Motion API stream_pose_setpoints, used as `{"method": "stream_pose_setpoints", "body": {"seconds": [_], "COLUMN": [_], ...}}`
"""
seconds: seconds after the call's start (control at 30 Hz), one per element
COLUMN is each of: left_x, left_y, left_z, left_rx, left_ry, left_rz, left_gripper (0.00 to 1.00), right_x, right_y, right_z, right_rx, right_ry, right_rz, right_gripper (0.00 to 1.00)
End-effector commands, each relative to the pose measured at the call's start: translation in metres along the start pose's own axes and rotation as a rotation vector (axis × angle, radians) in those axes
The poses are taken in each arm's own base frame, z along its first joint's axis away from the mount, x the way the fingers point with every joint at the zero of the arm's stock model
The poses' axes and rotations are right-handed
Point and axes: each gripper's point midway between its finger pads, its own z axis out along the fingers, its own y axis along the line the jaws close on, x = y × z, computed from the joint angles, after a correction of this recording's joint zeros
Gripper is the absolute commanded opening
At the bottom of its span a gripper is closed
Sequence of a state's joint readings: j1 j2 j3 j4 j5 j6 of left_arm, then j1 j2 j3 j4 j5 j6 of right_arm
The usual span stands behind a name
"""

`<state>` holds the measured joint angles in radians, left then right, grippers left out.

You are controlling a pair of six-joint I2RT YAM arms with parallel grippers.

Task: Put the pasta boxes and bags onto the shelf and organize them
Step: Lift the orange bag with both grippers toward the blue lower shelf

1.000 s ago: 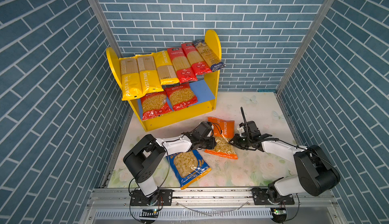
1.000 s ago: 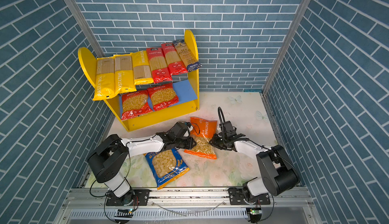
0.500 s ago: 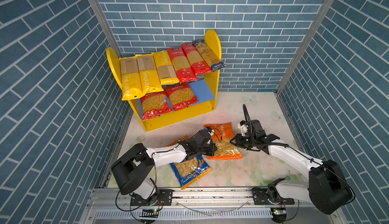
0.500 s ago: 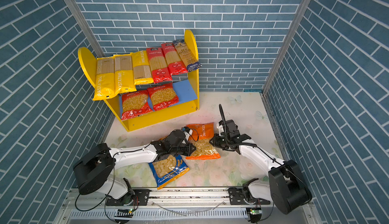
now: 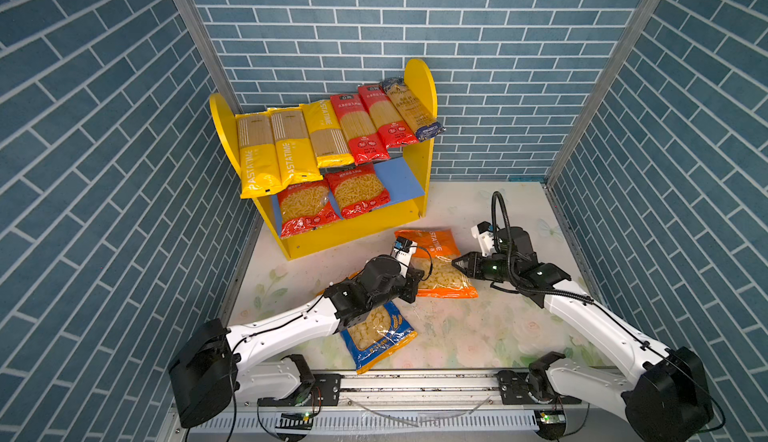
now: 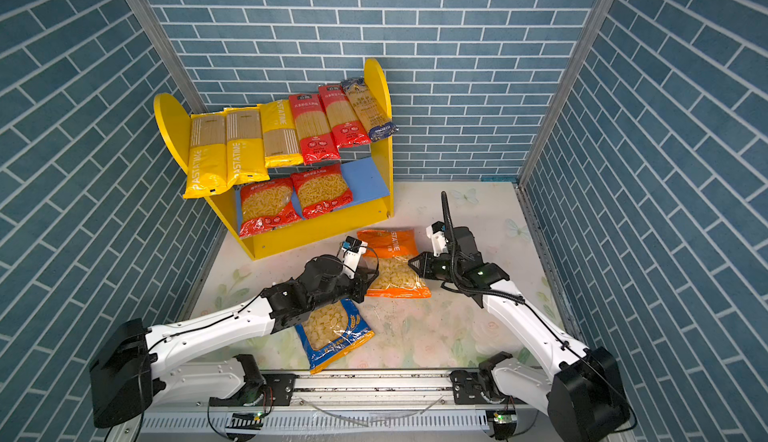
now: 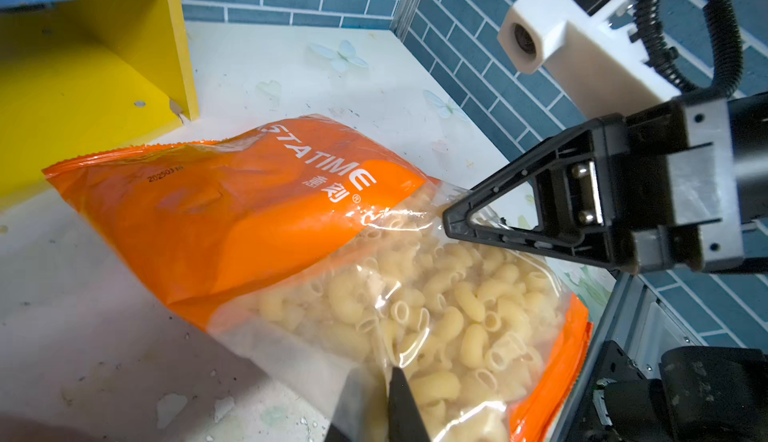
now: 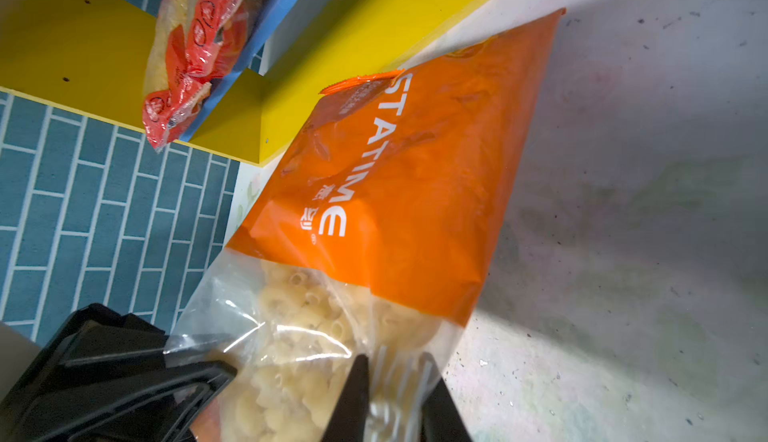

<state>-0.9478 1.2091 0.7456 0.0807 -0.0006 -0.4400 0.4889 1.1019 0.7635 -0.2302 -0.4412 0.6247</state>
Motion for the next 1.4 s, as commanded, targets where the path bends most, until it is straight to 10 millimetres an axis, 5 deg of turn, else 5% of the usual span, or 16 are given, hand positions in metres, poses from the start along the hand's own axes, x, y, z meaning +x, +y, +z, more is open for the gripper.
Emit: {"method": "stream_pose_setpoints", "body": {"seconds": [0.0,0.47,0.73,1.13,1.37], "left_x": [-0.046,-0.131,-0.157,-0.195,-0.202], "left_y": [-0.012,-0.005,0.025,0.062,0.109], "left_z": [-0.017,-0.05,-0.051,-0.03,-0.004], "left_rx": [-0.007,-0.175,-0.293,-0.431,-0.523], "left_ry": [-0.119,-0.281,-0.336,-0.441,-0.475], "left_rz": [0.119,0.381,0.428,0.486,0.409], "left_gripper": [0.0,0.0,0.0,0.0,0.0], "right_x": [-0.054,-0.165,-0.209,-0.279,-0.303], "right_y": [0.043,0.109,0.124,0.114,0.094], "right_z": [-0.023,-0.015,0.01,0.046,0.084], "right_rx": [-0.105,-0.231,-0.298,-0.354,-0.314], "right_ry": [-0.2,-0.403,-0.458,-0.578,-0.639], "right_rz": [-0.122,-0.252,-0.278,-0.266,-0.295], "right_gripper": [0.0,0.0,0.0,0.0,0.0]}}
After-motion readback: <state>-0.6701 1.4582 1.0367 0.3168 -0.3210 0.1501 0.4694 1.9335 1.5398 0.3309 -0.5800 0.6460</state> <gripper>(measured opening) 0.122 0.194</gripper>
